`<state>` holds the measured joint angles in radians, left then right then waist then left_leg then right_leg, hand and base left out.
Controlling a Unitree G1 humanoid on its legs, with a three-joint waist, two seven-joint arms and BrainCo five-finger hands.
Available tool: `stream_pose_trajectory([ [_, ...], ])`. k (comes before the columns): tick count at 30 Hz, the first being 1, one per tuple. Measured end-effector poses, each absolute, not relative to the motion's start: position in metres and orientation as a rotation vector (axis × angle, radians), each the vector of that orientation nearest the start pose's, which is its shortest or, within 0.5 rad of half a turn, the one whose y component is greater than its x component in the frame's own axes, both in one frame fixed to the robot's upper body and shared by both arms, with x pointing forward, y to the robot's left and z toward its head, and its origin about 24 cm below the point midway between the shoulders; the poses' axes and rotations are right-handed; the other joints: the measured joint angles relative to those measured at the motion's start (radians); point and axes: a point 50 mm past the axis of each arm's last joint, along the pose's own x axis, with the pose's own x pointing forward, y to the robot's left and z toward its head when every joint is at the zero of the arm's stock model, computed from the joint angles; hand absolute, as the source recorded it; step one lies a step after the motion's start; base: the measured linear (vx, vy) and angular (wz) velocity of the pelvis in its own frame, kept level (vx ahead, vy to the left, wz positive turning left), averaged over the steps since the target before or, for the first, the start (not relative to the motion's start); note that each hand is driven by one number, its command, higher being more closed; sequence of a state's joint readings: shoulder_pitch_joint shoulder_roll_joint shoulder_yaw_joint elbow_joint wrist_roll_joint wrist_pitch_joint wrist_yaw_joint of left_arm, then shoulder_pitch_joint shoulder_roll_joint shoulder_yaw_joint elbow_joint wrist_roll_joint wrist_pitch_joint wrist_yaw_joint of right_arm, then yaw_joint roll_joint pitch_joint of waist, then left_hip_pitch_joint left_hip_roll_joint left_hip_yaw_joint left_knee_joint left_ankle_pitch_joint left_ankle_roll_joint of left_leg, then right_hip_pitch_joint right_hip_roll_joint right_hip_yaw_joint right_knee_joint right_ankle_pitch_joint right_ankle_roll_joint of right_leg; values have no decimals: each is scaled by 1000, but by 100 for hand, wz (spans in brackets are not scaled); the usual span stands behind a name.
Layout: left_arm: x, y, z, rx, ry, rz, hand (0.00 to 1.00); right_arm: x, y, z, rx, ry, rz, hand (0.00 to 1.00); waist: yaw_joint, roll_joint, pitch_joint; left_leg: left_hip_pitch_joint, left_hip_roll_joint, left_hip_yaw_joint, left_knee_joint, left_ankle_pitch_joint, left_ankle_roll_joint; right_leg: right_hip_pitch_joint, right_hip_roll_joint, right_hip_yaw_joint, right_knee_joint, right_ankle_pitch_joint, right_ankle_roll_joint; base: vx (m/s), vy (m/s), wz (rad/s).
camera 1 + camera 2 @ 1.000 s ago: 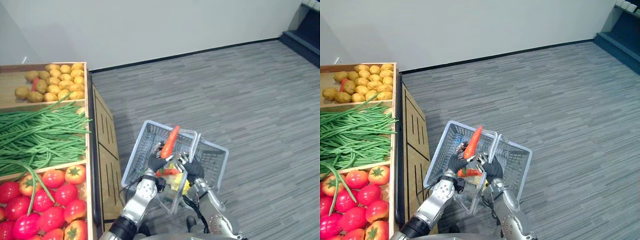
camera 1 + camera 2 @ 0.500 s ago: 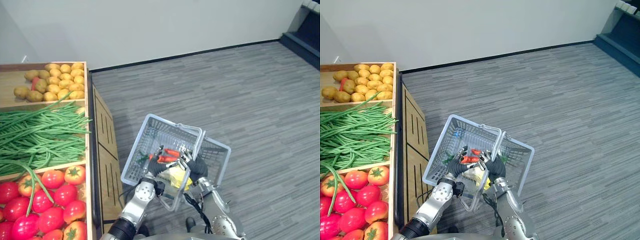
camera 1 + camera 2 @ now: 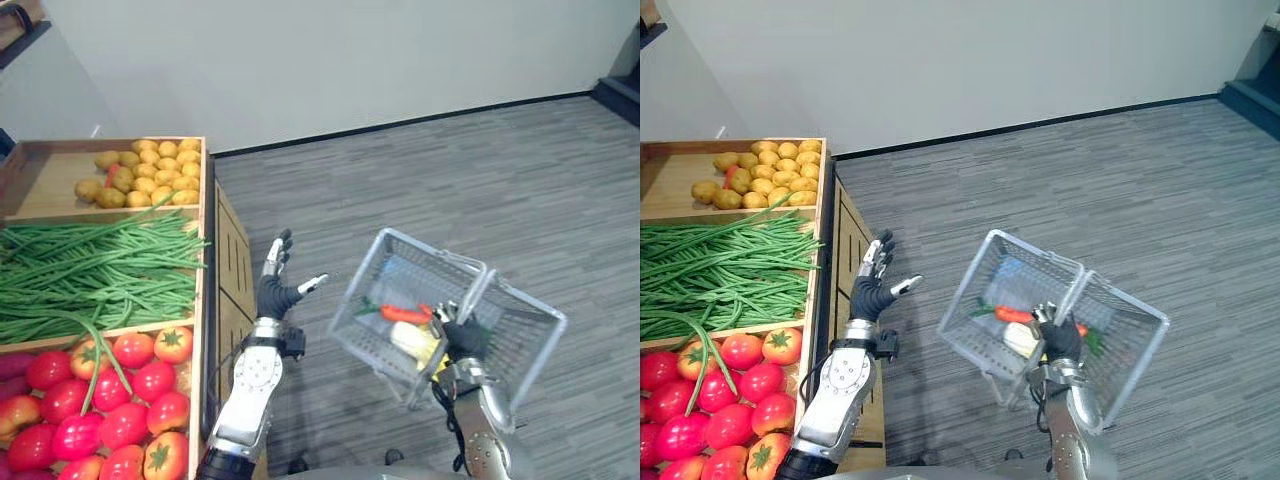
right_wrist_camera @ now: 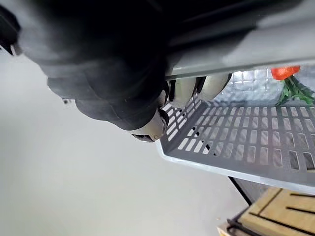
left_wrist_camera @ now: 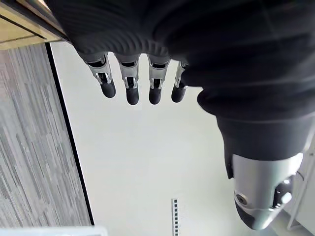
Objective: Pick vegetable in the basket
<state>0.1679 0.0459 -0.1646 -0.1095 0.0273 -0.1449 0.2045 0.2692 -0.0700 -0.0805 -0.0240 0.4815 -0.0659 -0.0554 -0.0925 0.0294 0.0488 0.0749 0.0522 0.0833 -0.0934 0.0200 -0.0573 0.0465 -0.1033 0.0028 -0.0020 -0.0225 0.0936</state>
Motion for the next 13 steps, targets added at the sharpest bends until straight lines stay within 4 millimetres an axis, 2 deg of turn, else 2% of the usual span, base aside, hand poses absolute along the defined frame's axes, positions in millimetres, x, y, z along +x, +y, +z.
stream_pose_trajectory([
  [2,206,150,28,38,-25,114,0,182,-215,-18,274,213,-317,100,3,0,0,-4,0,-3,0,1,-1,-2,0,-3,0,0,0,-35,-10,5],
  [3,204,152,24,40,-7,114,0,181,-217,-21,249,232,-323,100,4,0,0,-6,1,-3,0,1,-1,-2,-1,-3,-1,0,0,-25,-9,4],
  [5,196,158,3,48,86,115,0,174,-225,-34,169,301,-339,100,16,0,0,-9,-2,-6,0,5,1,-3,-2,-5,-2,0,0,0,0,0],
  [8,181,170,-27,72,228,124,0,165,-228,-51,96,390,-348,100,23,-4,2,-11,-2,-12,0,6,0,-3,-2,-12,-2,0,0,-16,-8,5],
  [13,160,188,-56,102,388,142,0,153,-228,-68,40,485,-336,100,31,-9,6,-12,-2,-26,0,9,0,3,-4,-31,-2,-1,0,-18,-9,8],
])
